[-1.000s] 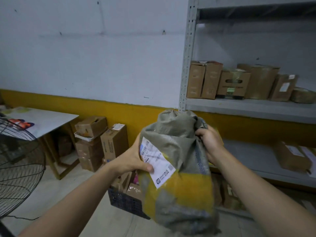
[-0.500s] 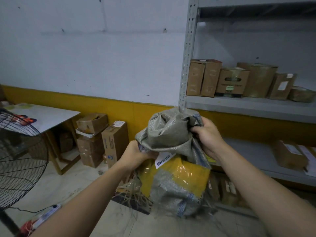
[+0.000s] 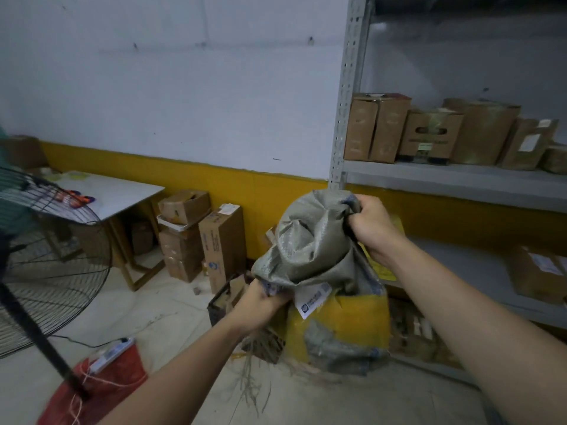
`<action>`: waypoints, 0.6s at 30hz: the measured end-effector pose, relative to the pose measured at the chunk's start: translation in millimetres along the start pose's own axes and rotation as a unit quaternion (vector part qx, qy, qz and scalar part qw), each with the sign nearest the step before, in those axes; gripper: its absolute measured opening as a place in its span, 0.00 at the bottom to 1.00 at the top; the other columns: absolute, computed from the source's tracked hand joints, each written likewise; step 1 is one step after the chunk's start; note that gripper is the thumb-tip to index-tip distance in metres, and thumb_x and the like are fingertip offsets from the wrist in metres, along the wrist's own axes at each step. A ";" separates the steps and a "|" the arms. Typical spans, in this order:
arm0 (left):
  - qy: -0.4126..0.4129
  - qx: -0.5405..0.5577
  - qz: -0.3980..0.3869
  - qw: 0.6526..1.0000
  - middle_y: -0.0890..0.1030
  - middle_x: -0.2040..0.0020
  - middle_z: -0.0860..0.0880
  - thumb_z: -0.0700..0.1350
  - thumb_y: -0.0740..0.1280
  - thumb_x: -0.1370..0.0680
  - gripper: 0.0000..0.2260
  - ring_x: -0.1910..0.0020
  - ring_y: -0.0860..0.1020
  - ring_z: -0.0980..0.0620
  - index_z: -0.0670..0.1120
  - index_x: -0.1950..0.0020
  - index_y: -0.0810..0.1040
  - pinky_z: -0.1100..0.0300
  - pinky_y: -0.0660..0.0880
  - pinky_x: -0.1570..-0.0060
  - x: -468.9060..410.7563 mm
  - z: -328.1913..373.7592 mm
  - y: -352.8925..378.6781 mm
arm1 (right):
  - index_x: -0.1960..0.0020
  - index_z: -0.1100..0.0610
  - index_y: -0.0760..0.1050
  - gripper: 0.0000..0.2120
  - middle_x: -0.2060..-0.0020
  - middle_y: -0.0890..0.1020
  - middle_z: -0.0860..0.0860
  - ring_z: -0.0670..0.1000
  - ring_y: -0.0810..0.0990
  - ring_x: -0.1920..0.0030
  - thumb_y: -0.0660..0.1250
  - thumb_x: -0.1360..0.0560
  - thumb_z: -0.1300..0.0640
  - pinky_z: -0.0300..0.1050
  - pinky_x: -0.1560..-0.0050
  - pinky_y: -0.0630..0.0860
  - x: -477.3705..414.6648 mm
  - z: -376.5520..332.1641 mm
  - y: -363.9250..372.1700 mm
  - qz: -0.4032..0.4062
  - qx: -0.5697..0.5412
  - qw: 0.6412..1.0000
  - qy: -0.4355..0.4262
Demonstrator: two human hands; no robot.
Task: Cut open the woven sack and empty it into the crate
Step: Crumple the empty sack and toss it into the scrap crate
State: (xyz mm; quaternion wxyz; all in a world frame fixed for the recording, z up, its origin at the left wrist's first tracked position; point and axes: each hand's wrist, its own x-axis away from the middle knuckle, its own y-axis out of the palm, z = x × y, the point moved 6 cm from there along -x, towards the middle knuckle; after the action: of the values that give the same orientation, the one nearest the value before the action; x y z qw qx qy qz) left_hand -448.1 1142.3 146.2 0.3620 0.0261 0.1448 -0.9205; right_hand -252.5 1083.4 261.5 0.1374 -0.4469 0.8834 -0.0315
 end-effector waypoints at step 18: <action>-0.218 0.410 0.169 0.870 0.82 0.49 0.38 0.51 0.56 0.16 0.17 0.53 0.80 0.41 0.40 0.42 0.77 0.47 0.78 0.53 -12.4 -28.1 -143.0 | 0.38 0.53 0.78 0.15 0.38 0.74 0.46 0.45 0.74 0.37 0.62 0.23 0.55 0.42 0.37 0.72 72.1 21.1 139.6 -0.219 0.153 0.963 -0.034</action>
State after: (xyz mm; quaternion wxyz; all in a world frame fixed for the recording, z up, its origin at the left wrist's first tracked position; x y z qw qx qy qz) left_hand -536.9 1258.1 156.6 0.4914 -0.0049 -0.3343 -0.8042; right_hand -396.4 1110.7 200.9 0.2240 -0.6036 0.7436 -0.1803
